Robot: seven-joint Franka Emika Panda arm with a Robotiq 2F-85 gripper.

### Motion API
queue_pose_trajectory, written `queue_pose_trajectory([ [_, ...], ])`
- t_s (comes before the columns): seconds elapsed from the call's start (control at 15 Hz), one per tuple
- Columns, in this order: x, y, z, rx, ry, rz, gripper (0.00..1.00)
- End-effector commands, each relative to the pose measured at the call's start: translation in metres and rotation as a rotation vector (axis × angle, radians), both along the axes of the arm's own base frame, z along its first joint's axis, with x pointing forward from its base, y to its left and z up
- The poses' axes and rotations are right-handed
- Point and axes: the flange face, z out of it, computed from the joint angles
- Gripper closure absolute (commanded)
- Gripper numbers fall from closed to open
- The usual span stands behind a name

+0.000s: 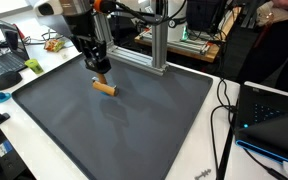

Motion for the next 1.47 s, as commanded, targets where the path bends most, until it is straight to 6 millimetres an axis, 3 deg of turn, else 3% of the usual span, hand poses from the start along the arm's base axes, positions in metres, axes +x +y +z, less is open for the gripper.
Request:
queue_pose_trajectory([
  [0.0, 0.01, 0.001, -0.011, 0.012, -0.008, -0.022, 0.78],
  [0.6, 0.001, 0.001, -0.035, 0.014, 0.074, 0.0, 0.78],
  [1.4, -0.005, 0.006, -0.043, 0.031, 0.14, 0.016, 0.78],
])
